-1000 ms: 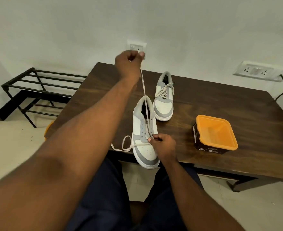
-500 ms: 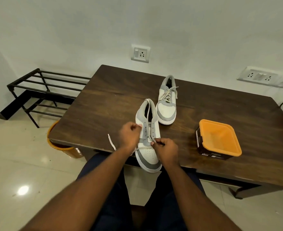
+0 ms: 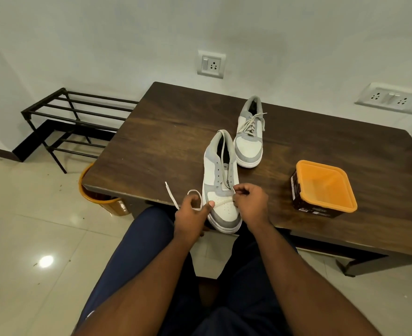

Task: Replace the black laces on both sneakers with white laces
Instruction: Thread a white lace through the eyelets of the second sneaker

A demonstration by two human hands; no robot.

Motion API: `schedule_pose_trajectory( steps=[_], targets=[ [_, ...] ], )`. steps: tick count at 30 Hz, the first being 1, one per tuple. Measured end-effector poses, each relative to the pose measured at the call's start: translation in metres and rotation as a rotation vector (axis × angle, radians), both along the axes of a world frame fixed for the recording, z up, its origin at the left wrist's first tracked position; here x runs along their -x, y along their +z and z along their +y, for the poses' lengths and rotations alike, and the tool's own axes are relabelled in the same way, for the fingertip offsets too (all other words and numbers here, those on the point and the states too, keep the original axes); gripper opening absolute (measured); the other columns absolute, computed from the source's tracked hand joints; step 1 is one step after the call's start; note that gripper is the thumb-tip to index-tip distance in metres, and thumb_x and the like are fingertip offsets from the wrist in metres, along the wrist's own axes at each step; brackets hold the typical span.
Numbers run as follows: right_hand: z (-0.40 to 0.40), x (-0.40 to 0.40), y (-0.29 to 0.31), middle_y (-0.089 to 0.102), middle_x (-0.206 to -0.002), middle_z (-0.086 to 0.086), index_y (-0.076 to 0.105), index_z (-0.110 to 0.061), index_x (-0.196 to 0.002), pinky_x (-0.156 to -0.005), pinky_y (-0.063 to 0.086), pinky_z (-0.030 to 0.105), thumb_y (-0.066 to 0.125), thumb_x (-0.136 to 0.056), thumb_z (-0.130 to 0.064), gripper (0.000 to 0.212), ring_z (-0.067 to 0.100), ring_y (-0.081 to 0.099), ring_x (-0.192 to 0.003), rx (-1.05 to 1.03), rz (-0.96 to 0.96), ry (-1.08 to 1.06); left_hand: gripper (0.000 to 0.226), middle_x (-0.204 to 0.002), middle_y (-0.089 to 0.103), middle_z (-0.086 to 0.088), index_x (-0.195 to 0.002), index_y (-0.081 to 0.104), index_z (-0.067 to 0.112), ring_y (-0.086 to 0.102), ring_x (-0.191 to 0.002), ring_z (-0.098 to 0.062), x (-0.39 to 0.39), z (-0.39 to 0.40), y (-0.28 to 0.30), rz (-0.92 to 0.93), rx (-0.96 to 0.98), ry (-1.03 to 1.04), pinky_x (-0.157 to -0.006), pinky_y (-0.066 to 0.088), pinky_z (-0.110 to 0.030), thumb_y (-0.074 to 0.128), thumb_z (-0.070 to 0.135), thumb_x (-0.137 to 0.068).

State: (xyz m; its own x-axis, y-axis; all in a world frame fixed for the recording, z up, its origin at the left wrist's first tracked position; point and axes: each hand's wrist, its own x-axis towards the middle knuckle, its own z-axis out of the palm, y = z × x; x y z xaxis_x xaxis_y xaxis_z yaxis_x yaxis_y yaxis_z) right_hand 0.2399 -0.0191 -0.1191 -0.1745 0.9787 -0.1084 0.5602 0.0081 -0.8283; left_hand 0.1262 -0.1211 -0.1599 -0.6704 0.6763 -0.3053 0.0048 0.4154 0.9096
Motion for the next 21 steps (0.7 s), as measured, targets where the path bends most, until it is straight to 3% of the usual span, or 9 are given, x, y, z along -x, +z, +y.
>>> schedule_pose_trajectory(
  steps=[3,7,9,11,14,16,18,21],
  targets=[
    [0.001,-0.001,0.004,0.069,-0.081,0.0,0.072,-0.011,-0.091,-0.082,0.057,0.04,0.063,-0.076,0.005,0.024,0.016,0.064,-0.075,0.004,0.0,0.008,0.04,-0.099,0.068,-0.003,-0.104,0.061,0.032,0.062,-0.077,-0.016,-0.003,0.005,-0.003,-0.102,-0.127,0.143,-0.076,0.059,-0.041,0.084,0.03,-0.072],
    [-0.002,-0.003,0.007,0.072,-0.096,0.002,0.073,-0.01,-0.1,-0.088,0.055,0.033,0.06,-0.075,0.007,0.033,0.015,0.065,-0.088,-0.048,-0.051,0.076,0.036,-0.094,0.067,0.004,-0.105,0.07,0.015,0.061,-0.086,-0.014,-0.007,0.008,0.0,-0.03,-0.099,0.211,-0.08,0.048,-0.027,0.083,0.029,-0.075],
    [-0.001,-0.004,0.007,0.072,-0.103,0.004,0.072,-0.009,-0.105,-0.091,0.053,0.031,0.058,-0.077,0.007,0.035,0.016,0.065,-0.093,-0.058,-0.07,0.102,0.032,-0.086,0.072,0.001,-0.097,0.074,0.015,0.068,-0.08,-0.018,-0.006,0.01,-0.005,-0.047,-0.07,0.22,-0.078,0.056,-0.032,0.084,0.035,-0.073],
    [0.001,-0.007,0.008,0.071,-0.107,0.004,0.072,-0.007,-0.108,-0.092,0.051,0.026,0.056,-0.078,0.009,0.038,0.015,0.064,-0.096,-0.073,-0.102,0.13,0.018,-0.076,0.073,-0.001,-0.086,0.074,0.016,0.07,-0.073,-0.02,-0.003,0.011,-0.006,-0.092,-0.093,0.244,-0.074,0.06,-0.039,0.083,0.027,-0.075],
    [0.002,-0.01,0.008,0.071,-0.109,0.005,0.072,-0.008,-0.11,-0.093,0.05,0.025,0.054,-0.078,0.01,0.041,0.016,0.064,-0.098,-0.088,-0.146,0.168,0.005,-0.071,0.071,-0.005,-0.087,0.074,0.003,0.066,-0.064,-0.018,0.006,0.017,-0.001,-0.18,-0.208,0.333,-0.066,0.059,-0.028,0.075,0.004,-0.081],
    [0.004,-0.011,0.005,0.07,-0.113,0.004,0.071,-0.011,-0.112,-0.096,0.05,0.03,0.054,-0.077,0.01,0.045,0.018,0.064,-0.102,-0.087,-0.192,0.199,0.008,-0.075,0.07,-0.008,-0.091,0.071,-0.001,0.064,-0.067,-0.018,0.01,0.02,0.006,-0.274,-0.303,0.379,-0.06,0.055,-0.02,0.07,-0.004,-0.083],
    [0.007,-0.012,0.003,0.069,-0.118,0.002,0.07,-0.014,-0.115,-0.1,0.048,0.032,0.053,-0.076,0.01,0.049,0.018,0.063,-0.109,-0.083,-0.238,0.234,0.017,-0.08,0.069,-0.01,-0.099,0.067,-0.001,0.065,-0.071,-0.018,0.012,0.022,0.012,-0.402,-0.395,0.412,-0.061,0.056,-0.021,0.066,-0.011,-0.084],
    [0.012,-0.015,0.004,0.067,-0.122,0.001,0.069,-0.015,-0.117,-0.103,0.045,0.026,0.05,-0.075,0.011,0.053,0.016,0.061,-0.114,-0.064,-0.263,0.275,0.03,-0.095,0.069,-0.01,-0.109,0.062,0.006,0.067,-0.078,-0.016,0.02,0.024,0.025,-0.548,-0.503,0.519,-0.065,0.057,-0.023,0.059,-0.014,-0.086]
  ],
)
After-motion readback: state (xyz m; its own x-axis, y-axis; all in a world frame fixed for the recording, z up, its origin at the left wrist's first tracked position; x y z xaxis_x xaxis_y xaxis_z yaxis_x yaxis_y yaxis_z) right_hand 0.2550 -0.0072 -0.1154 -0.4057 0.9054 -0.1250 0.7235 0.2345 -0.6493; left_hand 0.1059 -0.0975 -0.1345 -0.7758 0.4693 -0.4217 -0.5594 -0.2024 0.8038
